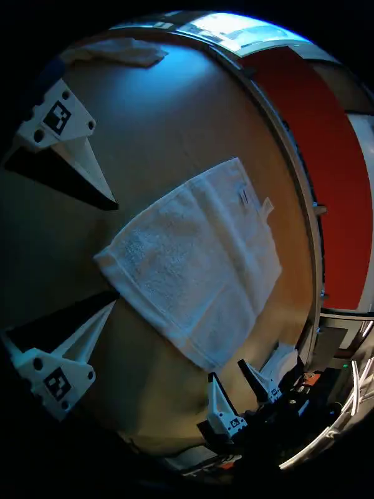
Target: Fold towel
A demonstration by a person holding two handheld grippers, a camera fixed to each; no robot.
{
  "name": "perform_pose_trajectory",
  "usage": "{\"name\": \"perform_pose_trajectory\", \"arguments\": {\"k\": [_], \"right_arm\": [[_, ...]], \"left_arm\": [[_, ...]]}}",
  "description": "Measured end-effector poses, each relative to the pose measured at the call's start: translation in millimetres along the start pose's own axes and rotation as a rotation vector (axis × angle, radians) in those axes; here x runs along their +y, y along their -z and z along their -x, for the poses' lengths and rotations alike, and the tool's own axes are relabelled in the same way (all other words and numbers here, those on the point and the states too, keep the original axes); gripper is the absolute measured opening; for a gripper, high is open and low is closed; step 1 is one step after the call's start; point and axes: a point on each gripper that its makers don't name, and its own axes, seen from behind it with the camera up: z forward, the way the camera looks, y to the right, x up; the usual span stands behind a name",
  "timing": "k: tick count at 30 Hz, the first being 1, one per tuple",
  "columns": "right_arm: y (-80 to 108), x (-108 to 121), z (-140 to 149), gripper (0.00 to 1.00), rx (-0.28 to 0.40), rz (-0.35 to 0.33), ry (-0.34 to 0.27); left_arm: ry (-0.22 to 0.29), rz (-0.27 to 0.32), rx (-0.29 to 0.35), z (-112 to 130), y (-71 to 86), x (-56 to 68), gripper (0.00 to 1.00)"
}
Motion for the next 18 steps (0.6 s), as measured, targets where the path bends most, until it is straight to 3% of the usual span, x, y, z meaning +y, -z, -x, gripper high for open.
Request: {"name": "perform_pose_trajectory", "arguments": {"k": [10,18], "right_arm": [[-3.2,-7,6,0.80,-0.007,-0.029,-0.012],[-3.2,-14,7,0.58,0.005,-0.047,-0.016]], "left_arm": [[-0.007,-0.005,-0.017,1,-4.9,6.2,0.91],[-0.002,-0.011,-0.019,1,-4.6,9.3,0.80]]}}
